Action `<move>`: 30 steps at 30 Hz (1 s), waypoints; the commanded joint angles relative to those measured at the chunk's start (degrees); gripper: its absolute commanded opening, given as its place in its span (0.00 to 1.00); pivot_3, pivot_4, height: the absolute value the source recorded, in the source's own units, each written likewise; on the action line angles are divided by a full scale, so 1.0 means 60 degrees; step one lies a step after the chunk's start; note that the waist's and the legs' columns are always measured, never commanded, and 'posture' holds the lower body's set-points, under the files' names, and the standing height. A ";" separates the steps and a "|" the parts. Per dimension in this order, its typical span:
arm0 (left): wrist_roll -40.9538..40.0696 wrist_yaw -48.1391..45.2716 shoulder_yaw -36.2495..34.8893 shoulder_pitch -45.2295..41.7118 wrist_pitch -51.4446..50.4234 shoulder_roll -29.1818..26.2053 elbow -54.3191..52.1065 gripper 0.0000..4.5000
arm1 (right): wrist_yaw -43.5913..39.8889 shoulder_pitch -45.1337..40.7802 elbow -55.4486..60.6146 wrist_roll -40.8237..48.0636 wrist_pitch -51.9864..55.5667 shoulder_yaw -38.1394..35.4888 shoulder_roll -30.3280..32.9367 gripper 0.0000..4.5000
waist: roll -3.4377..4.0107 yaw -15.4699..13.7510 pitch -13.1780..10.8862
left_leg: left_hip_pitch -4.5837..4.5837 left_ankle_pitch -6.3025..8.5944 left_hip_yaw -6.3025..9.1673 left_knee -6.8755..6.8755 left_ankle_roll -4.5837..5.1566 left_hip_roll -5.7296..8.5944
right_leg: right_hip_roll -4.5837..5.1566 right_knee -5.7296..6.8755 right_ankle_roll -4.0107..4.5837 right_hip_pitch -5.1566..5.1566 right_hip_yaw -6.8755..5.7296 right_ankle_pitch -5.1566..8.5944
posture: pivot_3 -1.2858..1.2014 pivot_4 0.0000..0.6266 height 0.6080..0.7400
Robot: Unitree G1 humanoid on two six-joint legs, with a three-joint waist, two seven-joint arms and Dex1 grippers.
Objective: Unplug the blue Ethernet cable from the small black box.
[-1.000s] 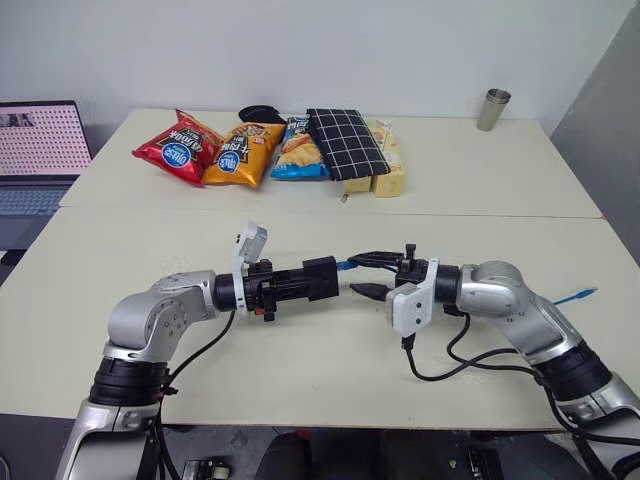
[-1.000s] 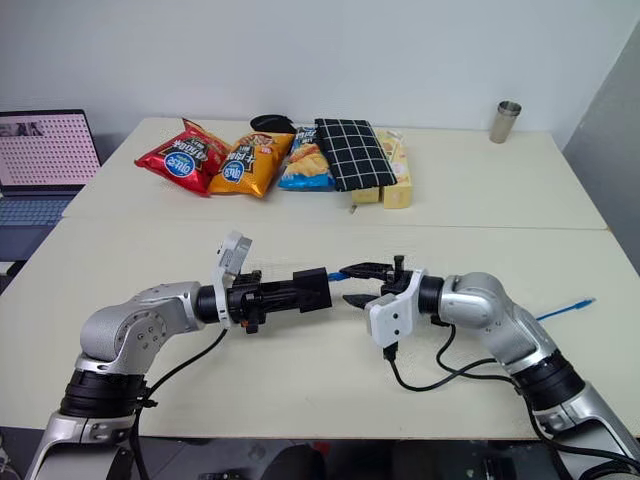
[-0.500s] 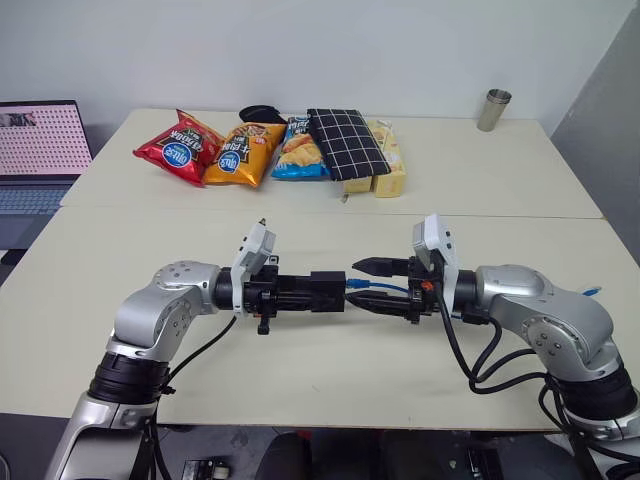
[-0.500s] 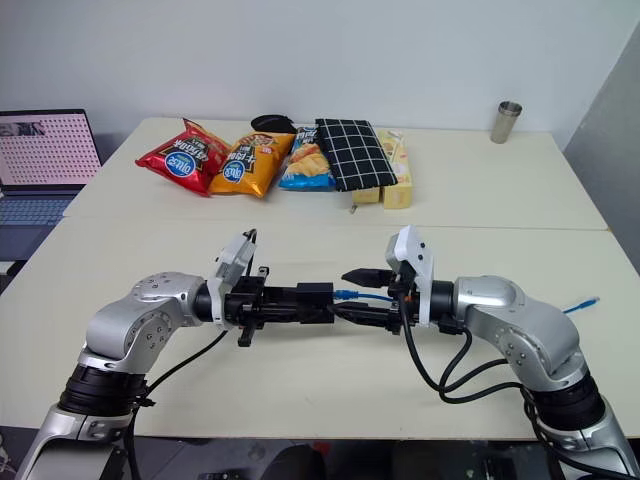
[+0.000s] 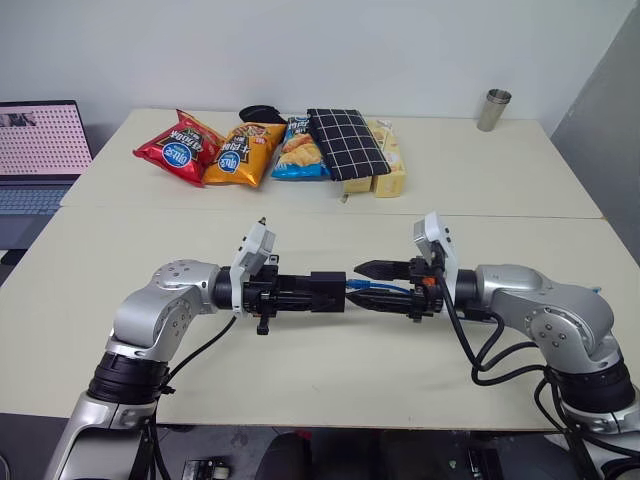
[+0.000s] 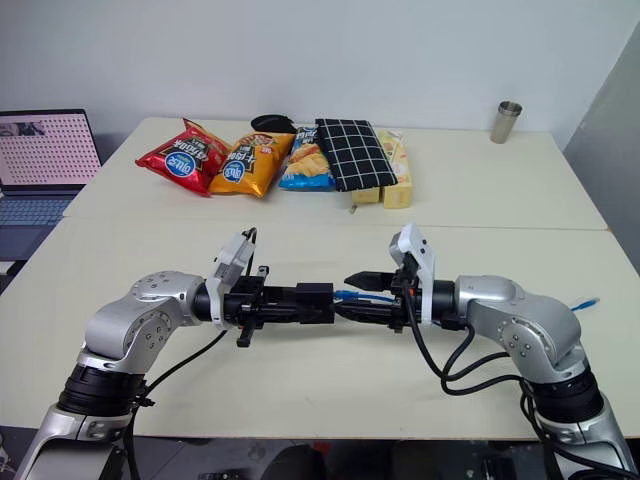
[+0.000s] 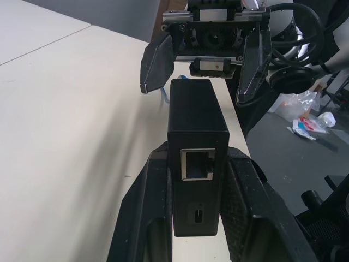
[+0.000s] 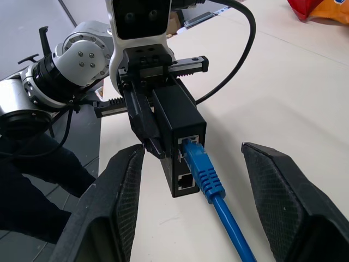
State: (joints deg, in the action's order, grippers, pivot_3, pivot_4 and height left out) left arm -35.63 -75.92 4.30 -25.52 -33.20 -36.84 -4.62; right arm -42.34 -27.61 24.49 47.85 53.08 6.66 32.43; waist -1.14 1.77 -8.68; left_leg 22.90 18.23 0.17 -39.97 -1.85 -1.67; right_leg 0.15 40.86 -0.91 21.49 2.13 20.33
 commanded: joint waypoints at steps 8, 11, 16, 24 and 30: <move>-0.0169 -0.0145 -0.0126 0.0054 0.0114 -0.0244 -0.0760 0.17 | -0.0361 -0.0096 0.0220 -0.0462 -0.0368 0.0265 -0.0017 0.09 | 0.0000 0.0000 0.0000 | 0.0000 0.0012 0.0000 0.0000 0.0021 -0.0001 | 0.0000 0.0000 0.0000 0.0001 0.0000 0.0000 | 0.52 0.24 1.00; -0.0163 -0.0242 -0.0072 0.0127 0.0158 -0.0330 -0.0837 0.17 | -0.0444 -0.0136 0.0203 -0.0433 -0.0323 0.0205 -0.0035 0.02 | 0.0000 0.0000 0.0000 | 0.0000 0.0012 0.0001 0.0000 0.0021 0.0000 | 0.0000 0.0000 0.0000 0.0001 0.0000 0.0000 | 0.52 0.24 1.00; -0.0078 -0.0585 0.0073 0.0284 0.0324 -0.0490 -0.0934 0.17 | -0.0666 -0.0247 0.0085 -0.0160 -0.0047 0.0018 0.0030 0.02 | 0.0000 0.0000 0.0000 | 0.0000 0.0012 0.0001 0.0001 0.0021 -0.0001 | 0.0000 -0.0002 0.0000 0.0002 0.0000 0.0000 | 0.52 0.24 1.00; 0.0149 -0.0635 -0.0077 0.0696 0.0762 -0.0736 -0.0785 0.17 | -0.0795 -0.0149 -0.0441 0.0355 0.0486 -0.0542 0.0236 0.02 | 0.0001 -0.0003 0.0000 | 0.0000 0.0014 0.0003 0.0002 0.0026 -0.0001 | 0.0000 -0.0004 0.0000 0.0001 -0.0001 0.0000 | 0.52 0.24 1.00; 0.0098 -0.0399 -0.0691 0.0975 0.0871 -0.1131 -0.0542 0.17 | -0.0724 0.0596 -0.1049 -0.0500 -0.0254 -0.0819 0.0772 0.02 | -0.0001 -0.0018 -0.0002 | 0.0000 0.0017 0.0002 0.0004 0.0029 0.0002 | 0.0002 -0.0009 0.0000 -0.0002 -0.0001 0.0000 | 0.52 0.24 1.00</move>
State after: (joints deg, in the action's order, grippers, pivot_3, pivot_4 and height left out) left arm -34.91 -78.31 2.81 -19.49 -29.29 -42.80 -7.61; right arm -47.15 -24.79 18.67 47.13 54.72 3.56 36.66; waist -1.15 1.66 -8.69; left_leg 22.91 18.33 0.18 -39.95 -1.67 -1.66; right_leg 0.16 40.79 -0.91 21.49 2.12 20.33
